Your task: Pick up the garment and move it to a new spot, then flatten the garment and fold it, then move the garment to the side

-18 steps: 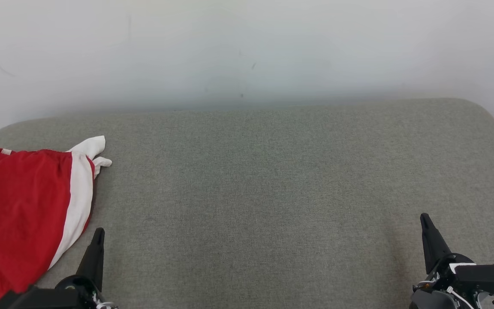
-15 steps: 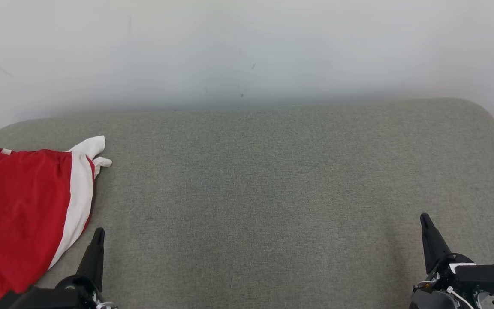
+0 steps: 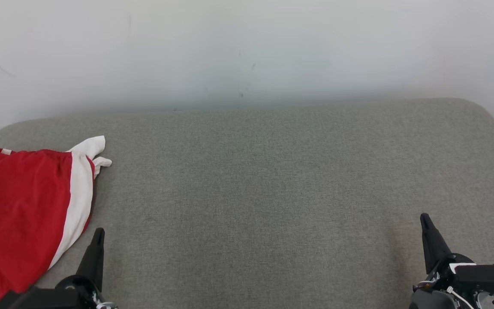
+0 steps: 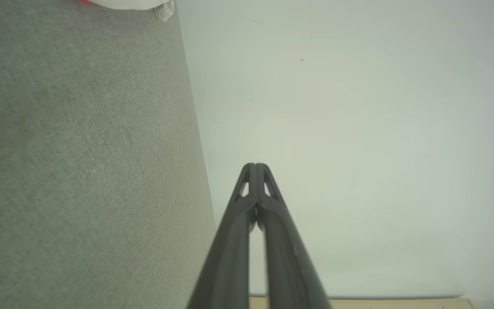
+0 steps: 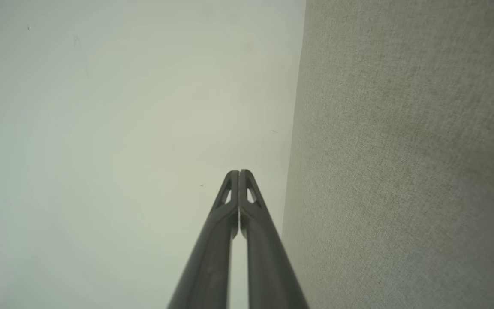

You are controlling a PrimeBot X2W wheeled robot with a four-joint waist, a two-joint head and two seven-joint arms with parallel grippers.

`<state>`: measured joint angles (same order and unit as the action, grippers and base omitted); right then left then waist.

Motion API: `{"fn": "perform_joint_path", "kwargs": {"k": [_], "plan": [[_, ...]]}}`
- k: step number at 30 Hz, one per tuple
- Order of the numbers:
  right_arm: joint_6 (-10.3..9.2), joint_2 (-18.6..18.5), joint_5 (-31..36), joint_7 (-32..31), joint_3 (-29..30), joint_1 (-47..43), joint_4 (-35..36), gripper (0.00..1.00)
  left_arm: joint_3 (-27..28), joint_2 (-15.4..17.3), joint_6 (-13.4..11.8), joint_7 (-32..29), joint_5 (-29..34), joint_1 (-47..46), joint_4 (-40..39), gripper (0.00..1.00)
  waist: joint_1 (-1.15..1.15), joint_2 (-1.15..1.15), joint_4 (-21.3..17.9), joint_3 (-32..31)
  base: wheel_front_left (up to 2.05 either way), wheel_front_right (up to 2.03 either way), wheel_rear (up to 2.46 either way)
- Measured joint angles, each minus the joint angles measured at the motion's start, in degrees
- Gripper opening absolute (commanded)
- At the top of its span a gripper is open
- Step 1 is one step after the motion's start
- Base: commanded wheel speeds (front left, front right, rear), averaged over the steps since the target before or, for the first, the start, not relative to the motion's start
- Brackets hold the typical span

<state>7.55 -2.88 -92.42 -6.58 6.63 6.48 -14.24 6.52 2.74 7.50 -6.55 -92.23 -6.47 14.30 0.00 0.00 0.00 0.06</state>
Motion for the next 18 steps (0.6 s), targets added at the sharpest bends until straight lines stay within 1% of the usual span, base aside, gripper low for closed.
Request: {"fn": "perform_joint_path", "kwargs": {"k": [1, 2, 7, 13, 18], "plan": [[-0.01, 0.00, 0.00, 0.00, 0.00, 0.00, 0.00, 0.00, 0.00, 0.00, 0.00, 0.00, 0.00, 0.00, 0.00, 0.00, 0.00, 0.00, 0.00, 0.00, 0.00, 0.00, 0.00], [0.00, 0.02, 0.00, 0.02, -0.02, -0.08, -0.15, 1.00, -0.01, -0.04, 0.00, 0.01, 0.01, 0.05, 0.12, 1.00, 0.00, 0.00, 0.00, 0.00, 0.00, 0.00, 0.00], [0.00, 0.24, 0.00, 0.15, -0.20, -2.29, -2.43, 1.00, -0.34, -0.59, -0.01, 0.19, 0.01, 2.12, 2.19, 1.00, 0.00, 0.00, -0.01, 0.03, 0.00, 0.00, 0.00], [0.00, 0.25, 1.42, 1.88, -1.47, -2.69, -1.57, 1.00, -0.91, -0.62, -0.01, 1.86, 0.88, 2.36, 1.35, 1.00, 0.00, 0.00, 0.00, 0.05, 0.00, 0.00, 0.00], [0.00, 0.16, 4.82, 3.56, -2.43, -2.86, -0.45, 1.00, -1.11, -0.60, -0.01, 3.57, 5.00, 2.37, 0.19, 1.00, 0.00, 0.00, -0.01, 0.08, 0.00, 0.00, 0.00]]}}
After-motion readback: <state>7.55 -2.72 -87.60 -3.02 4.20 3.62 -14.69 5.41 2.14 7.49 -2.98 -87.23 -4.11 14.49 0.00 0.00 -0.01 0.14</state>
